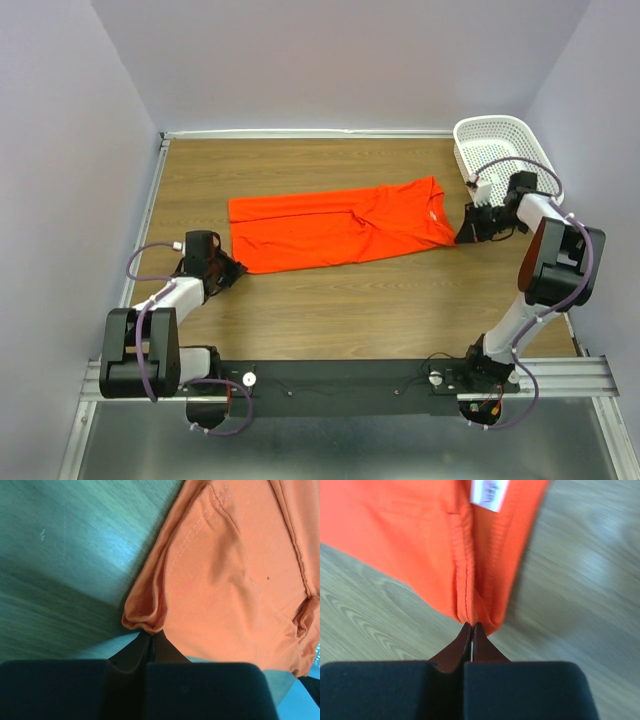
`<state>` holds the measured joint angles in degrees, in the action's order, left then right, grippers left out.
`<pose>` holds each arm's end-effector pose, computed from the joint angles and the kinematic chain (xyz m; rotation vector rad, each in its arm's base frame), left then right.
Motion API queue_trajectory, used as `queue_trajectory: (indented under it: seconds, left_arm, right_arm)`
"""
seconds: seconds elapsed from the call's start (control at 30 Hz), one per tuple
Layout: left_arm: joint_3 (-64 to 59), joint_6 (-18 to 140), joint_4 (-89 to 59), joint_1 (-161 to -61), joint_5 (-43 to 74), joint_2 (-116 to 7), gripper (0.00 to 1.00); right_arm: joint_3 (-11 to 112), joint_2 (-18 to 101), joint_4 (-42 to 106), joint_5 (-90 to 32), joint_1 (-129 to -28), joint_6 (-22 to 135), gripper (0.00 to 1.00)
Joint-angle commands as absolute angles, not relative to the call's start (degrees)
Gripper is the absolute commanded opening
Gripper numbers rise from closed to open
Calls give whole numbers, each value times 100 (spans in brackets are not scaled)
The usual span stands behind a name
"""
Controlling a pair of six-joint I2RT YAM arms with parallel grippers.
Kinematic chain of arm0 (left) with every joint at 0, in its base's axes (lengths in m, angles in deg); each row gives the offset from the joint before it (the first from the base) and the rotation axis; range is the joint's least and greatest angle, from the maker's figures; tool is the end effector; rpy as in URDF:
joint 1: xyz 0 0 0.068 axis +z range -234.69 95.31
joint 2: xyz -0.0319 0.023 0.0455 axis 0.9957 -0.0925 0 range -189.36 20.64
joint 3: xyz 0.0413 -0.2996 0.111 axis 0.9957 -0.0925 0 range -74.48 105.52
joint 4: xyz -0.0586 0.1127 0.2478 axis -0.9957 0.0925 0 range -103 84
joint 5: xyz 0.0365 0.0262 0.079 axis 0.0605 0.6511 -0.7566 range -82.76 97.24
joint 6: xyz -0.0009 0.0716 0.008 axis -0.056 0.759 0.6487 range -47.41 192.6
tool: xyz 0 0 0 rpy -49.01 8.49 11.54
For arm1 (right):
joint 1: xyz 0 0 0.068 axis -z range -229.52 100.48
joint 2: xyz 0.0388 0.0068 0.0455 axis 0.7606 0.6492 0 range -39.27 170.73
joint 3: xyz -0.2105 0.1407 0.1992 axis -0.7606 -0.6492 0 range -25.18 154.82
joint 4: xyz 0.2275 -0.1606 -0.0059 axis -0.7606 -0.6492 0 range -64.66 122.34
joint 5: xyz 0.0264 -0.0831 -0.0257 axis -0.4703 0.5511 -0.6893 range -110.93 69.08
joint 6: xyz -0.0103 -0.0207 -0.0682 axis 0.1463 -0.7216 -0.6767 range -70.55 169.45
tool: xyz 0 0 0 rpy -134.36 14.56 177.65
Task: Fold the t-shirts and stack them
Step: Fold the tshirt
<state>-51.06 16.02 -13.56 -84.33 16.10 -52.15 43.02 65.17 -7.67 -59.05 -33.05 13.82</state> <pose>0.2312 -0.0078 0.1536 -1.1315 2.2398 -0.6155 0.3700 -0.0710 0.1937 -0.5320 2.5091 0.6598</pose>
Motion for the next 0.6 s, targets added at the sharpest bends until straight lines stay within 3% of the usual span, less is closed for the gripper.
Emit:
queue_trajectory:
  seconds: [0.0,0.57]
  left_arm:
    - [-5286,1626,-949,-8390,1559,-4871,0]
    - [-5286,2012,-465,-8232,1901,-4343,0]
  right_arm:
    - [4276,6146,-774,-5450,-2800,1474,1]
    - [3810,5882,-1090,-5240,-2482,744,1]
